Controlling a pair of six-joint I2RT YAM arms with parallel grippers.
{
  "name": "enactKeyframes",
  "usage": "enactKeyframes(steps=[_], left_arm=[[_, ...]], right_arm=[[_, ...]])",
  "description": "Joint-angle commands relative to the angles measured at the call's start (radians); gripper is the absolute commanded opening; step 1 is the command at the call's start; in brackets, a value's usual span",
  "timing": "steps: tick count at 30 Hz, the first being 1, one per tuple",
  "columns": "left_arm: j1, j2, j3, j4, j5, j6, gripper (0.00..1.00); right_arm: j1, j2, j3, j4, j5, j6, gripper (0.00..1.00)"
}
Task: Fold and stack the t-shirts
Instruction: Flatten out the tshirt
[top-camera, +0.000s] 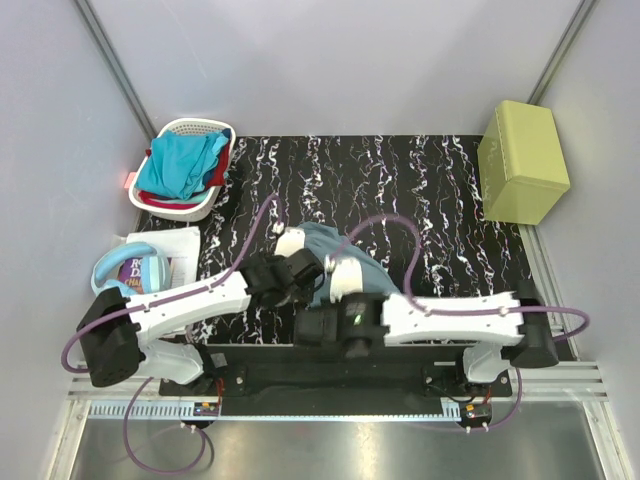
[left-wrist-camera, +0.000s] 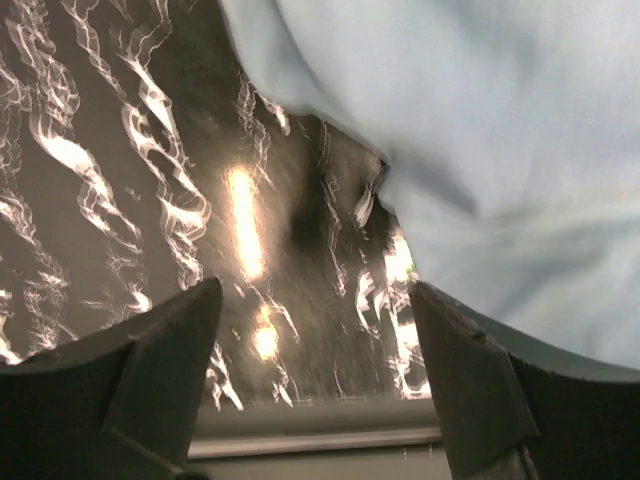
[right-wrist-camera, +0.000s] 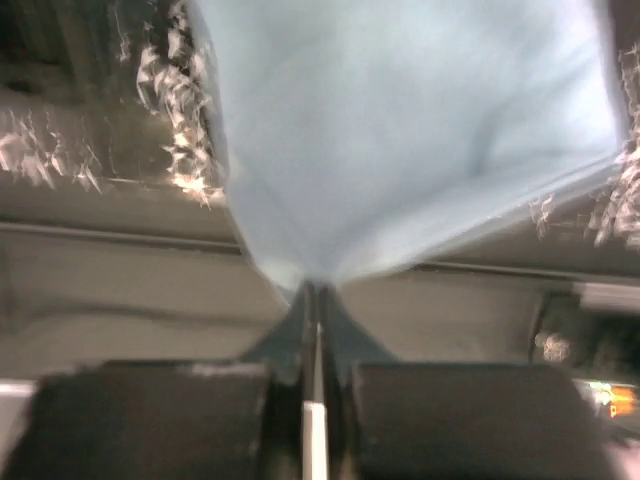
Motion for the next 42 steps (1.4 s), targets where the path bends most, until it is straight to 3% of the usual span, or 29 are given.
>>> enactKeyframes(steps=[1, 6, 12, 16, 22, 28, 34, 42], left_arm=[[0.005, -0.009, 0.089, 0.005, -0.071, 0.038, 0.81], [0.037, 0.013, 0.158, 0.002, -0.088, 0.077, 0.82], [0.143, 0.025, 0.212, 0.024, -0.047, 0.130, 0.82], [0.282, 0.056, 0.255, 0.063, 0.002, 0.202, 0.82], [0.383, 0.264, 0.440, 0.081, 0.112, 0.320, 0.82], [0.384, 0.435, 0.574, 0.084, 0.197, 0.353, 0.79], [0.380, 0.472, 0.532, 0.132, 0.257, 0.370, 0.75], [0.324, 0.256, 0.401, 0.189, 0.215, 0.350, 0.73]], right_arm=[[-0.143, -0.087, 0.347, -0.242, 0.330, -0.225, 0.00], [-0.266, -0.061, 0.536, -0.192, 0.438, -0.463, 0.00], [-0.407, -0.081, 0.527, 0.004, 0.412, -0.663, 0.00], [-0.542, -0.085, 0.549, 0.095, 0.366, -0.765, 0.00], [-0.715, -0.076, 0.646, 0.223, 0.306, -0.913, 0.00], [-0.826, -0.010, 0.790, 0.249, 0.251, -0.986, 0.00], [-0.878, 0.063, 0.904, 0.253, 0.228, -1.013, 0.00], [-0.907, 0.117, 0.933, 0.255, 0.194, -1.002, 0.00]])
